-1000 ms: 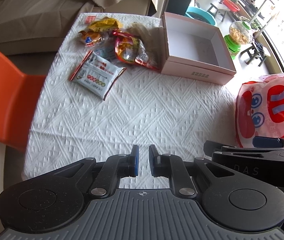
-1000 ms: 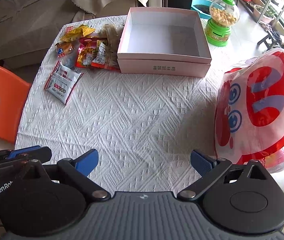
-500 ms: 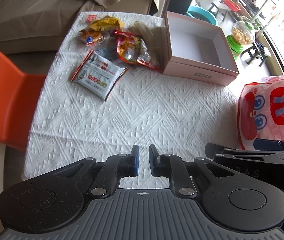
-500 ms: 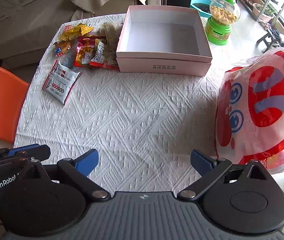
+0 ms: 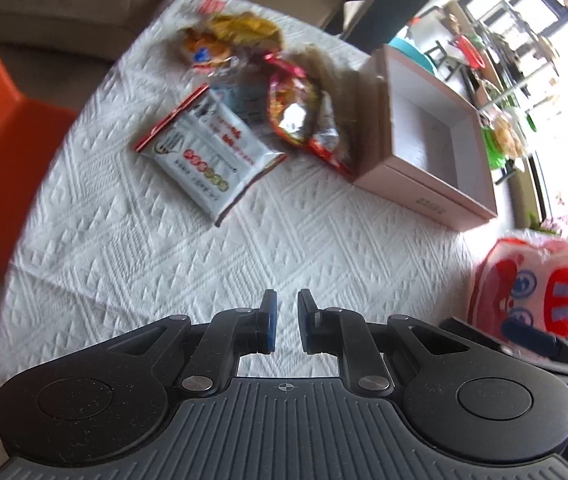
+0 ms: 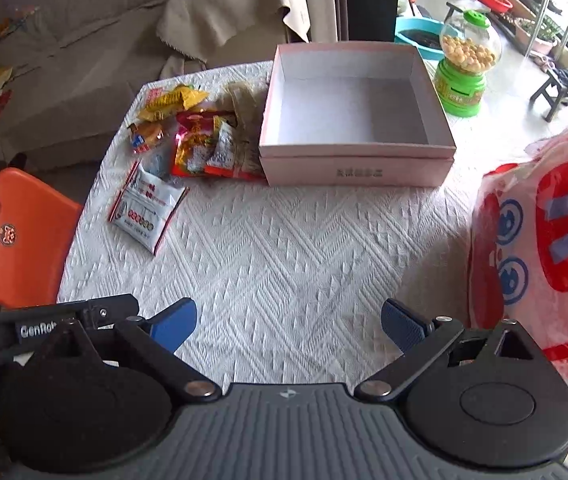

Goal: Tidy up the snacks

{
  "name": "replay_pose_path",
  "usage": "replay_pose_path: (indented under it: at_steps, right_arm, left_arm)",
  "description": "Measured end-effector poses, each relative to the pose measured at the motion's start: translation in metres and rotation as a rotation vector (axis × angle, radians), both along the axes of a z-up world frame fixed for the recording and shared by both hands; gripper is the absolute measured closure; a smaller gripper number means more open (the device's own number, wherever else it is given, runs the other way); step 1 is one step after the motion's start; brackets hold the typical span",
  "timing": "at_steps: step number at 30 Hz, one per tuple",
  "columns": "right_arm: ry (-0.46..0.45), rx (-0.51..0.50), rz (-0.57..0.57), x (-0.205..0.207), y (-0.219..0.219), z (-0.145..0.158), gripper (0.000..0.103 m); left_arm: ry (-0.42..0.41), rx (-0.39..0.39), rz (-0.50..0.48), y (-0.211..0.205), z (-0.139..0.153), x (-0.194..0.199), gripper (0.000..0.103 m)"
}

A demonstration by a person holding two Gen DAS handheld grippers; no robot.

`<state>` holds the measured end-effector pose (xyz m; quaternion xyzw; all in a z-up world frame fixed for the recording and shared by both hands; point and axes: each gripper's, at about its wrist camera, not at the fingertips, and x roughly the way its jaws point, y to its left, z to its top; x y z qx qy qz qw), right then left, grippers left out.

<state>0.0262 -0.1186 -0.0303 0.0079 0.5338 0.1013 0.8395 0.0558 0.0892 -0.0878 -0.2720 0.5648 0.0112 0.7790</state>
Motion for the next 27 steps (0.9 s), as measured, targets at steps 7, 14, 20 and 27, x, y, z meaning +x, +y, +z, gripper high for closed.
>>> replay_pose_path:
  at_steps: [7, 14, 20, 27]
  right_arm:
    - [-0.182, -0.128, 0.237, 0.035, 0.056, -0.025, 0.003]
    - [-0.194, -0.059, 0.344, 0.116, 0.126, -0.030, 0.003]
    - [-0.150, 0.034, 0.256, 0.208, 0.178, -0.042, 0.003]
    - [-0.090, -0.026, 0.284, 0.304, 0.253, -0.087, 0.003]
  left_arm:
    - [0.008, 0.041, 0.134, 0.077, -0.019, 0.036, 0.084]
    - [-0.082, 0.238, 0.016, 0.115, -0.003, 0.040, 0.084]
    - [-0.106, 0.201, -0.054, 0.142, -0.007, 0.038, 0.084]
    - [-0.135, 0.104, -0.072, 0.162, -0.009, 0.050, 0.084]
